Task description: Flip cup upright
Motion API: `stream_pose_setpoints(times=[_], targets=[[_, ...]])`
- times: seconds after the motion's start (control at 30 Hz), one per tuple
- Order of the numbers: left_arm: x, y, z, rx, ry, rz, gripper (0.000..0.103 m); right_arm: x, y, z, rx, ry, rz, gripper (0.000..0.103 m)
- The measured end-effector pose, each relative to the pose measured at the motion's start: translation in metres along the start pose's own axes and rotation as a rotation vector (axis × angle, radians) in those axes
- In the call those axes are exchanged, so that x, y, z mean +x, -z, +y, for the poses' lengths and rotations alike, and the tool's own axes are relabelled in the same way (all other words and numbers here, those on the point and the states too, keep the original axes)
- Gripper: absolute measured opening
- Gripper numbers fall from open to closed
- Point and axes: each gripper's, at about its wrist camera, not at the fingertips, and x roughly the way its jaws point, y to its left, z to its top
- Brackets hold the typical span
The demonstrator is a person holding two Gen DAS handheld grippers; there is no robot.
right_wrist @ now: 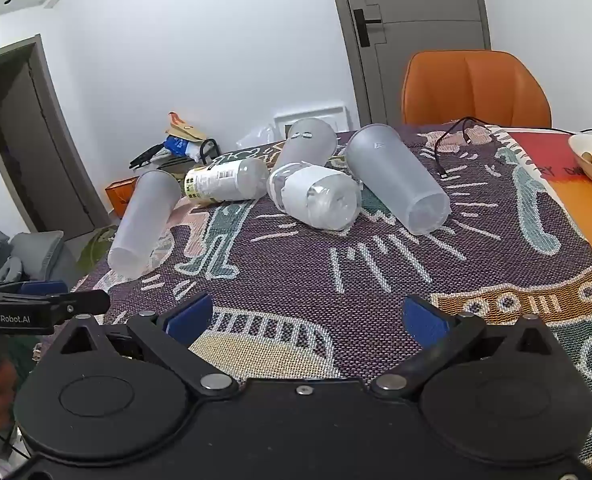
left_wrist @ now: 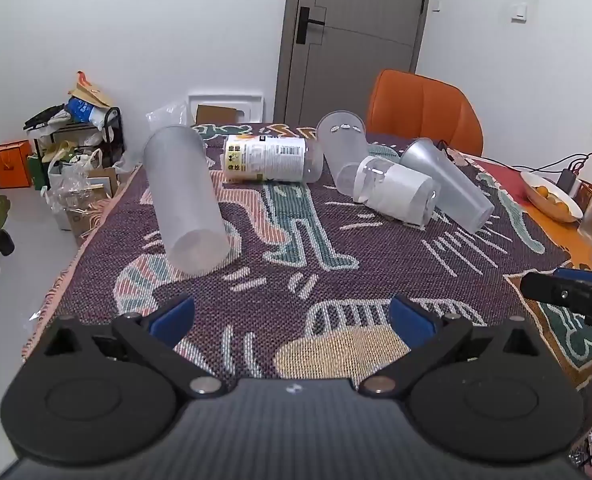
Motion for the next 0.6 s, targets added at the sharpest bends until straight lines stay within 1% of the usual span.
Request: stream_pose_setpoints(times=[0.2, 0.37, 0.6], targets=[[-0.002, 0.004, 0.001, 0.004, -0.005, 0.003, 0.103, 0.0, -0.003, -0.005, -0.004, 0.004, -0.002, 0.103], [-0.003, 0.004, 0.003, 0.003, -0.004, 0.008, 0.103, 0.0, 0.006, 0.005, 0.0, 0.016, -0.004, 0.103], [-0.003, 0.002, 0.001, 0.0, 0.009, 0.022, 0.103, -0.005, 0.004, -0.003, 0.013, 0.013, -0.001, 0.103]])
